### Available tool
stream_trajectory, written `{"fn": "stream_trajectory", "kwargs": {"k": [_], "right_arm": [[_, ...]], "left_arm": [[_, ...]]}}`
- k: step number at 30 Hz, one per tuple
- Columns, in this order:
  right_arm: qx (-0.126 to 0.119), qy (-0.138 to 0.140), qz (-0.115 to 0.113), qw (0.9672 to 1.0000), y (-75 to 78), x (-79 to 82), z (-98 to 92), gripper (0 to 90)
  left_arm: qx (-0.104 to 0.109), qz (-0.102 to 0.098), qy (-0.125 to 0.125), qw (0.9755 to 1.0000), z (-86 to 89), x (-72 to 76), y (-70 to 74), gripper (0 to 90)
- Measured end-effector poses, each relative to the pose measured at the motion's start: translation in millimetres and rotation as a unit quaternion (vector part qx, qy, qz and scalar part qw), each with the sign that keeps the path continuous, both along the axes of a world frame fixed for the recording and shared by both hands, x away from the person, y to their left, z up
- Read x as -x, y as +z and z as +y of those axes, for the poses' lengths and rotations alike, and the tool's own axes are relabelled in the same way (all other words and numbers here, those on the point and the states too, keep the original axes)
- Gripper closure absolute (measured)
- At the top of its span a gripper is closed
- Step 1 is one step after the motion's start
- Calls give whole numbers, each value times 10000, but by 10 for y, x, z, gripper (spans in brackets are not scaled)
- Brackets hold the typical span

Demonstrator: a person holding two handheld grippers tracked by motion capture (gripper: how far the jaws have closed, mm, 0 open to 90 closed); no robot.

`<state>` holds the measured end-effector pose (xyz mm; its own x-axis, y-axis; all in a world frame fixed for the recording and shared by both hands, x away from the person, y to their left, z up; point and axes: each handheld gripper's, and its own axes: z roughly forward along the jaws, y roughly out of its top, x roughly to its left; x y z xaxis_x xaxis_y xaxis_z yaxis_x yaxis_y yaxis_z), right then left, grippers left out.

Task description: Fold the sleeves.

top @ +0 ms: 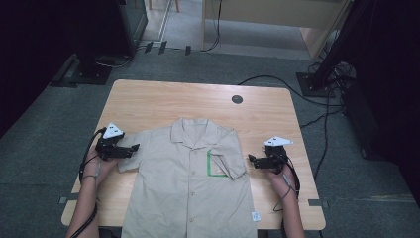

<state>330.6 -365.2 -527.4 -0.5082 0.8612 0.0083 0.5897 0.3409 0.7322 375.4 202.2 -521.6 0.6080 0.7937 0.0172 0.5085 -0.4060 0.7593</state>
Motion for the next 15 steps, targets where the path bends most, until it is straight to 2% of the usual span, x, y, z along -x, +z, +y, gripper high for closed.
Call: {"fn": "stream_trajectory", "kwargs": {"k": [5,15], "right_arm": [[1,-1,1,10000,0,0,0,116],[1,3,0,10000,0,1,1,116]], "left_arm": [[60,39,46,10000,53,-6,-16,196],[41,154,119,9998,139,-11,-63,211]]}}
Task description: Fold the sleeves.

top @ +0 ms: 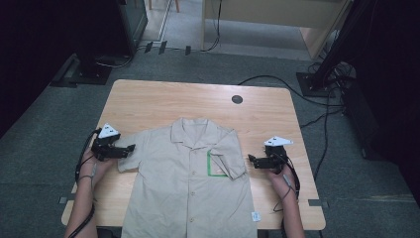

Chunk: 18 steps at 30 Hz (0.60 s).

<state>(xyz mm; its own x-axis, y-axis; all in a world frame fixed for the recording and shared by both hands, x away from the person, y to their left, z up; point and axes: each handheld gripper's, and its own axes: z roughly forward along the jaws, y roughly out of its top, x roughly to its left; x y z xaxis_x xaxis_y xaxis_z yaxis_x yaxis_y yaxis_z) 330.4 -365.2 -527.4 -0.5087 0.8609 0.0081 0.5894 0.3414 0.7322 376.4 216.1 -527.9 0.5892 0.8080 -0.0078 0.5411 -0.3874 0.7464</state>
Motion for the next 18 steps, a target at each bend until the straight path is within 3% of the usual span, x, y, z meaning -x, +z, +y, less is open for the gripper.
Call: {"fn": "stream_trajectory", "kwargs": {"k": [7,14,18], "right_arm": [[2,3,-2,10000,0,1,0,116],[1,1,-1,10000,0,5,1,116],[-1,-4,6,10000,0,6,2,116]], "left_arm": [[32,-20,40,10000,61,25,9,272],[59,-51,212,9997,97,69,26,448],[51,-15,233,9997,75,90,43,608]]}}
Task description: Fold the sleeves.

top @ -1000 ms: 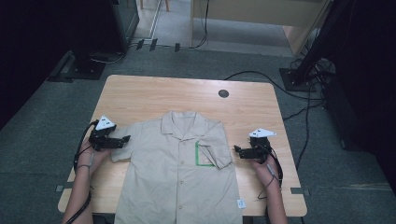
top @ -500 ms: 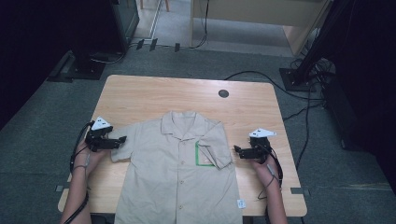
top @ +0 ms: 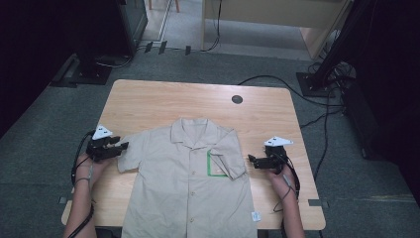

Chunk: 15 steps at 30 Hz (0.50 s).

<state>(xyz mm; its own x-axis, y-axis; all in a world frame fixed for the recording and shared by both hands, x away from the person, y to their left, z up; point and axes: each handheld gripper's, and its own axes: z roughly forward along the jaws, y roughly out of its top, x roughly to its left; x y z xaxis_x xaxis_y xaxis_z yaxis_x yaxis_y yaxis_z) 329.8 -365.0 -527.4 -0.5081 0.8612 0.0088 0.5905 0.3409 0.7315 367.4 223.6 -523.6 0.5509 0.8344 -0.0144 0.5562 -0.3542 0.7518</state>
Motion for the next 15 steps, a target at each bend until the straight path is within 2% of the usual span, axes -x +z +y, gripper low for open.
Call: {"fn": "stream_trajectory", "kwargs": {"k": [6,9,15], "right_arm": [[0,1,2,10000,0,1,-1,117],[-1,-1,6,10000,0,2,-1,117],[0,1,1,10000,0,1,-1,117]], "left_arm": [[-37,95,-68,9999,-66,5,24,834],[-136,22,-144,9998,-93,17,24,857],[85,143,-218,9996,-76,10,30,864]]}}
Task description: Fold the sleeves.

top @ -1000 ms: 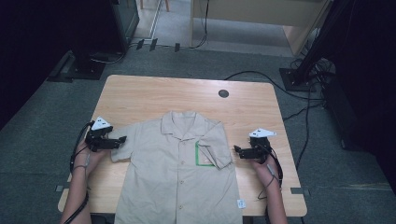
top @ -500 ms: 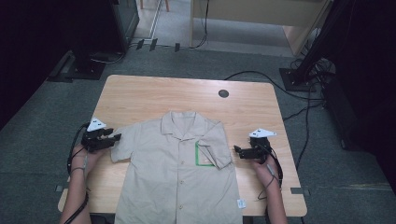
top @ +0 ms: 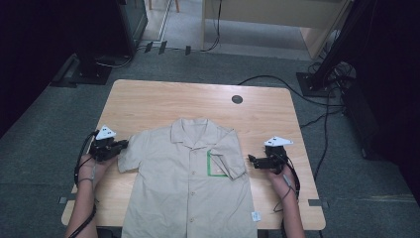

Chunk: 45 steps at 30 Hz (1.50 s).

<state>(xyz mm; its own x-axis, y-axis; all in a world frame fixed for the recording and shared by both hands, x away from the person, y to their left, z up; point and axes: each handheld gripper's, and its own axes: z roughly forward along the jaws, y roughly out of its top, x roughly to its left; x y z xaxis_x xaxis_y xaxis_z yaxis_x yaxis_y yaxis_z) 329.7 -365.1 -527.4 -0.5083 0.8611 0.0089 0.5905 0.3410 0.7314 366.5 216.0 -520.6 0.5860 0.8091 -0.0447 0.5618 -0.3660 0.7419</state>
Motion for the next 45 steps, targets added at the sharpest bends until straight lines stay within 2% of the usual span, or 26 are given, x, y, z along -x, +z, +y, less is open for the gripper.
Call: {"fn": "stream_trajectory", "kwargs": {"k": [16,19,34,38,45], "right_arm": [[-7,-7,6,10000,0,1,0,117],[-5,-4,6,10000,0,1,0,117],[-5,-4,6,10000,0,1,0,117],[-3,-2,2,10000,0,0,0,117],[-4,-1,3,10000,0,0,0,117]], "left_arm": [[403,-32,-136,9991,-50,32,128,865],[532,-50,-165,9984,-58,40,154,865],[626,-135,-484,9968,-254,71,258,865],[785,-60,-548,9954,-286,67,268,865],[837,-122,-671,9942,-359,84,301,865]]}}
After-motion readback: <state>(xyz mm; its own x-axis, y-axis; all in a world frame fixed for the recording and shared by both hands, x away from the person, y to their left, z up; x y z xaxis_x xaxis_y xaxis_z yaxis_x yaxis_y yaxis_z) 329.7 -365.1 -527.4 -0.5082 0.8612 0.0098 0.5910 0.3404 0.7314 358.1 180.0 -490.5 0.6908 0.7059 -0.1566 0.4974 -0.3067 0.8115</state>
